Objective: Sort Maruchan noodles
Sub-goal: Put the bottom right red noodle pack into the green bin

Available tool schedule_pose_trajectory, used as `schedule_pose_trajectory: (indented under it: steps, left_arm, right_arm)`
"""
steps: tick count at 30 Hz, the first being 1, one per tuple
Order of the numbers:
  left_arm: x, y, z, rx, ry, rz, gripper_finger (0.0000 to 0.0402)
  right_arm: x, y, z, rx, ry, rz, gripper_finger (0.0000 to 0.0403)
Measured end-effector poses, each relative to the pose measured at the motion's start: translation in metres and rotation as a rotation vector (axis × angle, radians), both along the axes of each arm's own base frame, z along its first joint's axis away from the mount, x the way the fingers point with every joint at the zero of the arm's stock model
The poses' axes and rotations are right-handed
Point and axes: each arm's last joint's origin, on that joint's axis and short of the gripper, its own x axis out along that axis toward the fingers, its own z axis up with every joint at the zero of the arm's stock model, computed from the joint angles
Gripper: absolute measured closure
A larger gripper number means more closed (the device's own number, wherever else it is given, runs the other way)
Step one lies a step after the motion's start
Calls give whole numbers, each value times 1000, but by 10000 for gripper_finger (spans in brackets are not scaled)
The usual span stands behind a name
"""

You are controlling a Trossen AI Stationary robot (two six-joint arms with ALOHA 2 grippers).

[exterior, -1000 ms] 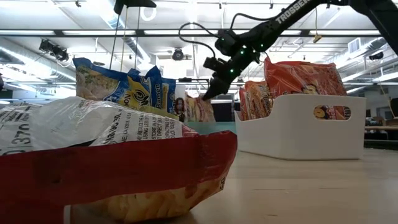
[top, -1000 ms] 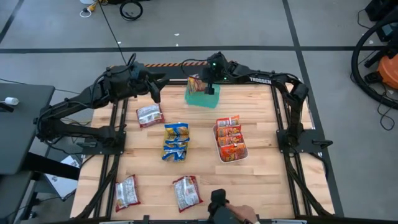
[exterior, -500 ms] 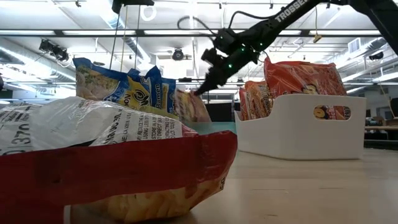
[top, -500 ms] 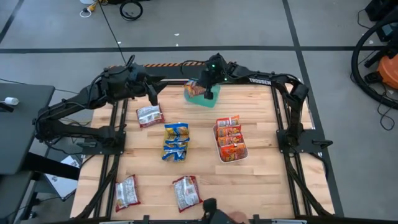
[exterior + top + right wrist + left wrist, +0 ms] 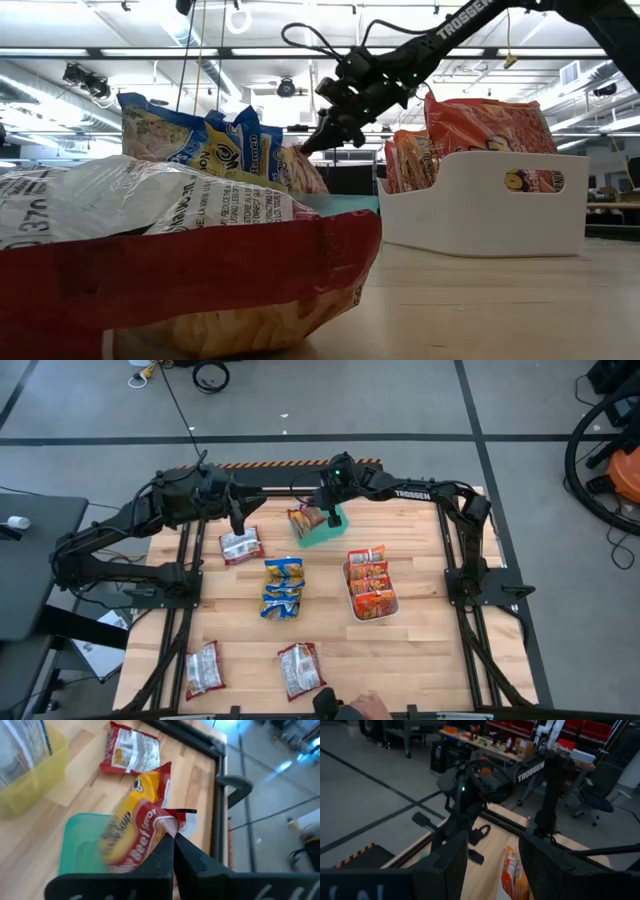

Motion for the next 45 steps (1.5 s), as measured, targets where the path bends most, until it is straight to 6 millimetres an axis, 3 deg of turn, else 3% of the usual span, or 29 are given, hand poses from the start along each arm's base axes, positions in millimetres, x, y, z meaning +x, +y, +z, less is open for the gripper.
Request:
schedule_pose_trajectory:
  steps: [4, 11, 16, 23, 30, 40, 45]
  left_arm:
    - [6, 6, -14, -94, 56, 104, 221]
    - [27, 26, -57, -181, 203, 171, 193]
    - [38, 52, -87, -267, 297, 171, 142]
    - [64, 95, -126, -231, 398, 51, 96]
    - [98, 119, -166, -153, 446, -75, 92]
    - [112, 126, -203, -116, 583, -99, 93]
    - [118, 121, -210, -171, 582, -91, 139]
  right_arm:
    - [3, 3, 1, 42, -6, -45, 398]
    - [4, 7, 0, 42, 20, -92, 399]
    - [6, 8, 0, 35, 10, -77, 399]
    - [6, 8, 2, 26, -7, -71, 399]
    - [8, 10, 3, -6, -16, -46, 399]
    - [12, 16, 5, -37, -29, -24, 397]
    - [14, 19, 5, -50, -25, -40, 394]
